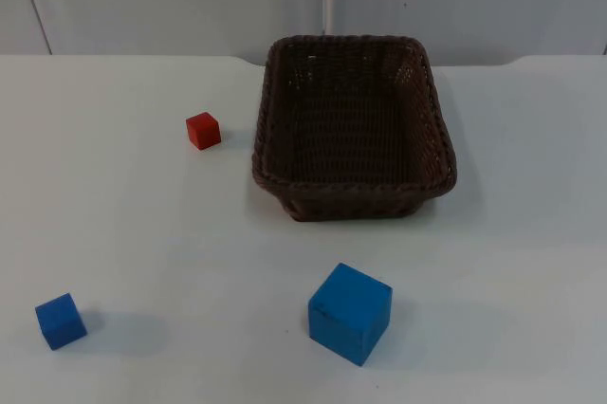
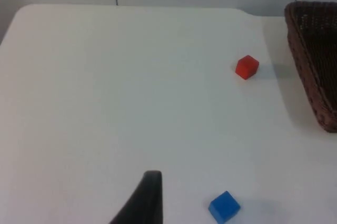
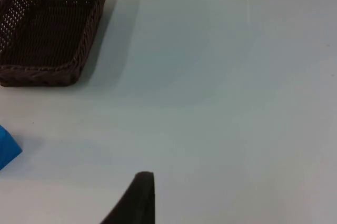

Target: Pick up the basket with the left hand and place the largest block into the basket with the right hand.

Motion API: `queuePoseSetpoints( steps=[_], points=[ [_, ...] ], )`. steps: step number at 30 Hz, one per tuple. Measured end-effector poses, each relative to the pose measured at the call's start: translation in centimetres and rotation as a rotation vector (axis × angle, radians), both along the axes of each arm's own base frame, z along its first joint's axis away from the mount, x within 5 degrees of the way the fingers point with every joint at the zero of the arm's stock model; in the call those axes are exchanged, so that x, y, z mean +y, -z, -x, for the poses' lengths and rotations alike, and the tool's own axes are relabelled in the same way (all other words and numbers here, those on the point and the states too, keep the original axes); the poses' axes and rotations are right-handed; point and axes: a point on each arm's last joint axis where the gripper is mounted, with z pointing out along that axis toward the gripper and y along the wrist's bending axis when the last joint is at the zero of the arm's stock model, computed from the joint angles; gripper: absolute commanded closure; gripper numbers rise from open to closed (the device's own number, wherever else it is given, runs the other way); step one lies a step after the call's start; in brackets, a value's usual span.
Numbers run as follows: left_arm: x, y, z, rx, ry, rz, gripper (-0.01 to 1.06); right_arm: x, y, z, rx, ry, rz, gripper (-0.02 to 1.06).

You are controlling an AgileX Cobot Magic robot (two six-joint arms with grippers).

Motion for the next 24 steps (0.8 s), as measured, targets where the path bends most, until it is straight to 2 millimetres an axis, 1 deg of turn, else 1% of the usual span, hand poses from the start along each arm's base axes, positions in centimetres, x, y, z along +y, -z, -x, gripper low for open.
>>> queuePoseSetpoints(
  steps=[6,7,12,13,17,18,22,23,24],
  points=[
    [-0.7,-0.3,-3.0,0.047,0.059,0.042,0.07,0.0,0.0,0.0,0.000,0.000,0.000,-0.01],
    [-0.7,-0.3,-3.0,0.047,0.059,0.042,0.07,0.0,0.0,0.0,0.000,0.000,0.000,-0.01],
    [-0.8,-0.8,-6.4,0.080,0.066,0.052,0.07,0.0,0.0,0.0,0.000,0.000,0.000,-0.01],
    [-0.8,-0.8,-6.4,0.080,0.066,0.052,0.07,0.0,0.0,0.0,0.000,0.000,0.000,-0.01],
    [-0.8,-0.8,-9.4,0.129,0.074,0.042,0.07,0.0,0.0,0.0,0.000,0.000,0.000,-0.01],
    [-0.8,-0.8,-9.4,0.129,0.074,0.042,0.07,0.0,0.0,0.0,0.000,0.000,0.000,-0.01],
    [-1.0,-0.5,-12.9,0.197,0.107,0.045,0.07,0.0,0.0,0.0,0.000,0.000,0.000,-0.01],
    [-1.0,-0.5,-12.9,0.197,0.107,0.045,0.07,0.0,0.0,0.0,0.000,0.000,0.000,-0.01],
    [-1.1,-0.4,-13.8,0.211,0.117,0.052,0.07,0.0,0.0,0.0,0.000,0.000,0.000,-0.01]
  ],
)
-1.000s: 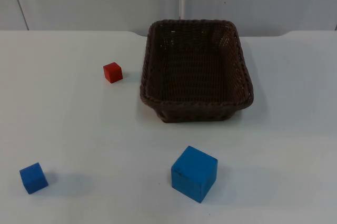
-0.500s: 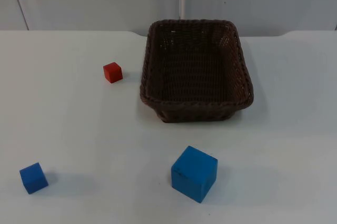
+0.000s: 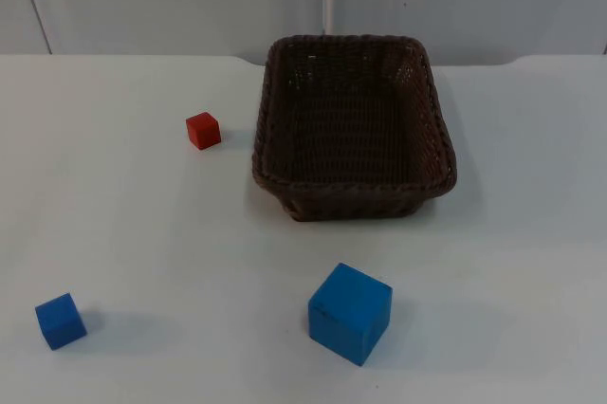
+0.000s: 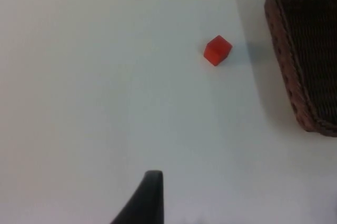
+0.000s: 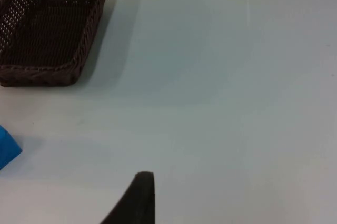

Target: Pick up the basket with the left hand and place the largest block into the basket with the right hand.

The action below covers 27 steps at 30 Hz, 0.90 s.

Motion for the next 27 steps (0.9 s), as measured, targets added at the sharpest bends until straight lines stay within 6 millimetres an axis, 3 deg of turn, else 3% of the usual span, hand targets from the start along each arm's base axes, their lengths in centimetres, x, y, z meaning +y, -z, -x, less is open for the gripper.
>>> queuePoseSetpoints(
  steps=[3,16,21,24,27],
  points=[
    [-0.4,0.2,-3.0,0.029,0.041,0.020,0.07,0.0,0.0,0.0,0.000,0.000,0.000,-0.01],
    [-1.4,2.3,-10.5,0.128,0.097,0.035,0.07,0.0,0.0,0.0,0.000,0.000,0.000,-0.01],
    [-3.9,4.1,-14.4,0.175,0.173,0.027,0.07,0.0,0.0,0.0,0.000,0.001,0.001,-0.01],
    [-4.7,4.6,-15.5,0.184,0.192,0.025,0.07,0.0,0.0,0.0,0.000,0.001,0.001,-0.01],
    [-6.1,6.5,-17.9,0.221,0.220,0.023,0.07,0.0,0.0,0.0,0.000,0.001,0.001,-0.01]
  ],
)
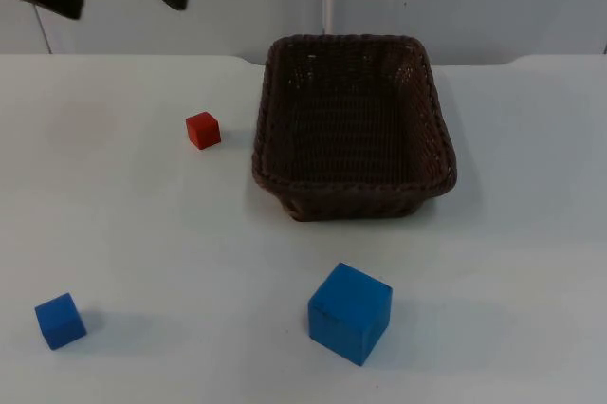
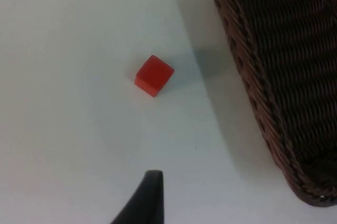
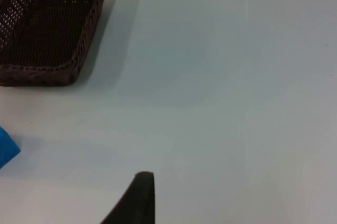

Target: Pick up the basket with the left hand and place the largest block into the basket with the right hand.

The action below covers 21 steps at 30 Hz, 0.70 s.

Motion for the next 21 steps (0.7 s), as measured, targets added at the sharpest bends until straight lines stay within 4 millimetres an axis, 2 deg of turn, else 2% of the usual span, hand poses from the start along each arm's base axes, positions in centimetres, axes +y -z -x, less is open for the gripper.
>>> queuePoseSetpoints(
  steps=[7,12,14,18,19,21],
  points=[
    [-2.3,2.6,-2.5,0.063,0.043,0.013,0.07,0.0,0.0,0.0,0.000,0.000,0.000,-0.01],
    [-4.7,4.3,-5.1,0.104,0.071,0.034,0.07,0.0,0.0,0.0,0.000,0.000,0.000,-0.01],
    [-5.1,4.5,-5.6,0.110,0.068,0.042,0.07,0.0,0.0,0.0,0.000,0.000,0.000,-0.01],
    [-6.0,6.5,-7.7,0.175,0.065,0.056,0.07,0.0,0.0,0.0,0.000,0.000,0.000,-0.01],
    [-6.0,6.5,-7.7,0.175,0.065,0.056,0.07,0.0,0.0,0.0,0.000,0.000,0.000,-0.01],
    [-6.8,7.8,-8.5,0.201,0.074,0.058,0.07,0.0,0.0,0.0,0.000,0.000,0.000,-0.01]
  ],
)
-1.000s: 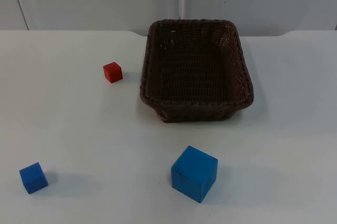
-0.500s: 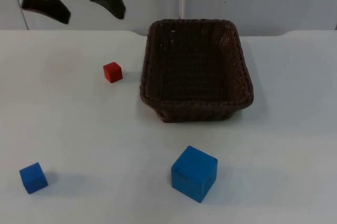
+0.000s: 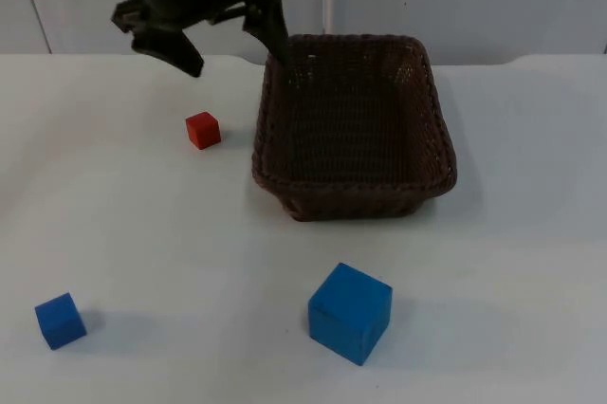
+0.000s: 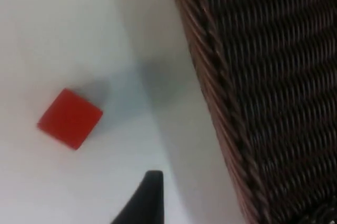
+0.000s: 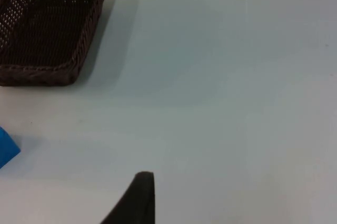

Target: Pick up the basket with the left hand and place the largest block into the basket with the right hand.

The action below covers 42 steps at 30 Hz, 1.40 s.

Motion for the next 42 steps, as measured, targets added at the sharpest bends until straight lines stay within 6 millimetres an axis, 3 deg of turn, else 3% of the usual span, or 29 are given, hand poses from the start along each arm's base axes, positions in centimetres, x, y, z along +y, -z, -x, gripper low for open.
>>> queuePoseSetpoints(
  steps=[6,12,28,37,42],
  points=[
    [-1.7,1.9,-1.2,0.042,0.018,0.009,0.07,0.0,0.0,0.0,0.000,0.001,0.002,-0.01],
    [-2.0,4.1,-2.1,0.084,0.010,0.011,0.08,0.0,0.0,0.0,0.000,0.001,0.002,-0.01],
    [-2.6,4.9,-2.8,0.077,-0.014,0.055,0.11,0.0,0.0,0.0,0.000,0.002,0.000,-0.01],
    [-3.4,8.7,-2.7,0.166,-0.028,0.091,0.11,0.0,0.0,0.0,0.000,0.002,0.000,-0.01],
    [-3.7,9.2,-2.6,0.165,-0.026,0.097,0.17,0.0,0.0,0.0,-0.002,0.002,0.000,-0.01]
  ],
)
